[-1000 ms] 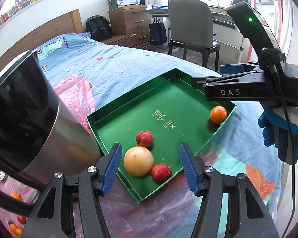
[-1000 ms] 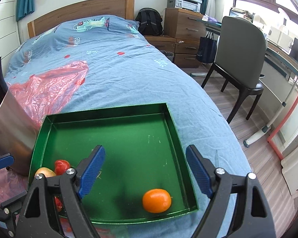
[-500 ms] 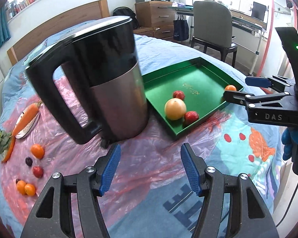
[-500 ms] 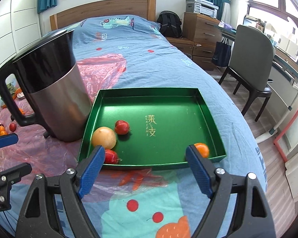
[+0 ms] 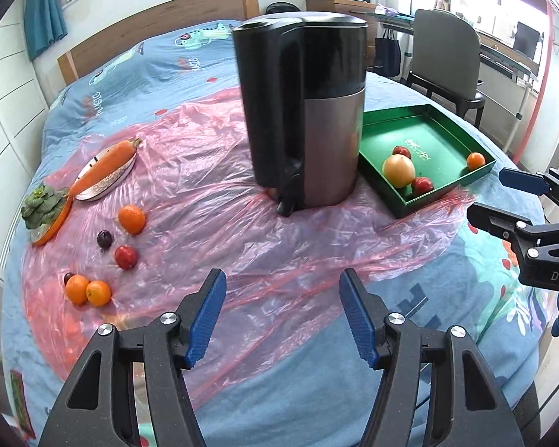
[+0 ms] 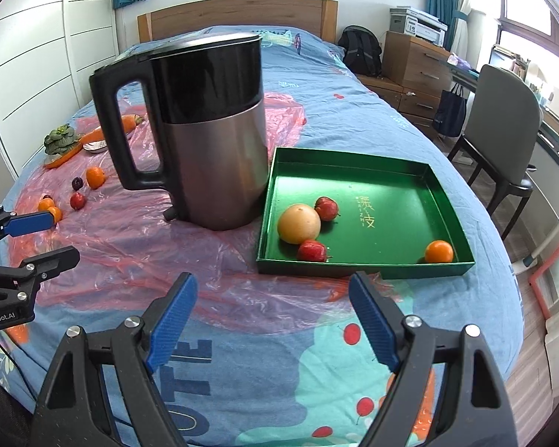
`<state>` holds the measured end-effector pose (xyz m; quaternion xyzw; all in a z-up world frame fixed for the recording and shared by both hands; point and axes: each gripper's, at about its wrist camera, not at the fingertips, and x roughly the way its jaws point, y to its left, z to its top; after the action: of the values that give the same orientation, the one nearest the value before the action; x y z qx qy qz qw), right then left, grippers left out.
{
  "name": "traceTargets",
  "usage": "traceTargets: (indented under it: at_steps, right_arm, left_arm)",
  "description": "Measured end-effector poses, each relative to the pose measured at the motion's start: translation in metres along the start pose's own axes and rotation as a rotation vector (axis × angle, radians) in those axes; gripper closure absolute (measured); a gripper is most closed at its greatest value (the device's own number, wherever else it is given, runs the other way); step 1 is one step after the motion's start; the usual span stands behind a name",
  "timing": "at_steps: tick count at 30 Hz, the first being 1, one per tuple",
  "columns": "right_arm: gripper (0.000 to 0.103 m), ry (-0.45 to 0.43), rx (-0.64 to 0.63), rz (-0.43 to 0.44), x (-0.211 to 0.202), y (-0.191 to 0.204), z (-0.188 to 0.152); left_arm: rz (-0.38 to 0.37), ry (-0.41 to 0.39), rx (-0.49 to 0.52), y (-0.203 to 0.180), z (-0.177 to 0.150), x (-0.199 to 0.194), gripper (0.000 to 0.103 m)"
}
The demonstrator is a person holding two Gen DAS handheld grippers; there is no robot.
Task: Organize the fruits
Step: 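Move both tools back toward the remaining fruits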
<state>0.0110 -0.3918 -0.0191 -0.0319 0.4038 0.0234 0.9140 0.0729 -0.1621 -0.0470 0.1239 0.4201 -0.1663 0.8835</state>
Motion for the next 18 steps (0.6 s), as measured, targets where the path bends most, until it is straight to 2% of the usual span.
traceTargets:
  at_steps: [12,18]
  right_arm:
    - [0.0,0.028,-0.113,0.161,0.021,0.097,0.0]
    - [0.0,0.057,-0.183,0.238,0.04,0.142,0.004]
  left_arm:
    - [0.091,0.023,-0.137,0.074,-0.038,0.005,0.046]
    - [0.173,-0.019,-0.259,0.119,-0.06,0.006,0.046]
